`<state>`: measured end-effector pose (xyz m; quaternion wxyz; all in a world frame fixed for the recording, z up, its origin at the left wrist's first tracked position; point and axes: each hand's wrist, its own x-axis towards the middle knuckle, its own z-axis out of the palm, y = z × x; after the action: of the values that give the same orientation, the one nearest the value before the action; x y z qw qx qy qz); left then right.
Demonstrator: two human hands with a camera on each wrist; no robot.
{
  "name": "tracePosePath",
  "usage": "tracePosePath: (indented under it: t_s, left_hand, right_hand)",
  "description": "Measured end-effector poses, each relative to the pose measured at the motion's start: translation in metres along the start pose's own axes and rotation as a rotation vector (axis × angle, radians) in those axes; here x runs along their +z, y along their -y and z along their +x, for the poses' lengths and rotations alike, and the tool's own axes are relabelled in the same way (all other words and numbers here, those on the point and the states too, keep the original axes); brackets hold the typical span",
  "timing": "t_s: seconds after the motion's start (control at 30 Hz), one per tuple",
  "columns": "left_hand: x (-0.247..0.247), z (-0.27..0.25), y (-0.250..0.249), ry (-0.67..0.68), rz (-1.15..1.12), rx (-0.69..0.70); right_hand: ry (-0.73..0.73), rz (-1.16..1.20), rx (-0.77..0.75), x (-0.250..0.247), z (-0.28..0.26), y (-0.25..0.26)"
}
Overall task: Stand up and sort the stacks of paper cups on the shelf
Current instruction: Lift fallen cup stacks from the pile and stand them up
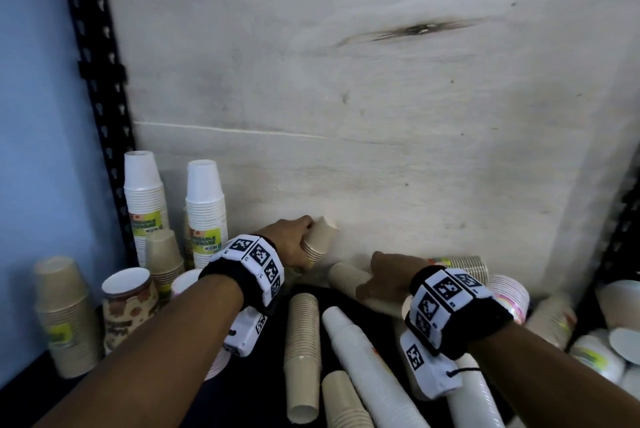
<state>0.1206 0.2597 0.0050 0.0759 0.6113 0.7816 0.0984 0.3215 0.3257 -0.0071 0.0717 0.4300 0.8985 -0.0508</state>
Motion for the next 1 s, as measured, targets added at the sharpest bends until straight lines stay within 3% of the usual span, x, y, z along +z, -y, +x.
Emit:
tracePosePath:
  t_s: [0.2, 0.37, 0.53, 0.67, 0.77, 1.0]
  left_hand:
    - [-0.007, -0.009, 0.003, -0.023, -0.093, -0.058]
    - [-0.01, -0.008, 0.003, -0.002, -0.164, -0.114]
    - [-0.008, -0.005, 0.004, 0.013, -0.242, -0.158]
    - [-0.012, -0.003, -0.001, -0.121, -0.337, -0.2]
    - [-0.017, -0.002, -0.003, -0.216, -0.287, -0.213]
    - [-0.019, -0.009, -0.004, -0.265, -0.215, -0.178]
  right_hand:
    - [-0.134, 0.049, -0.012, -0.005, 0.001, -0.008]
    - [-0.293, 0.141, -0.106, -0.019, -0.002, -0.01]
    - [-0.284, 0.259, -0.168, -0.017, 0.002, -0.004]
    - [-0.346, 0.346, -0.191, -0.014, 0.005, 0.002]
    - [-0.362, 0.384, -0.152, -0.014, 0.008, 0.005]
    - [-0.295, 0.35, -0.13, -0.016, 0.014, 0.004]
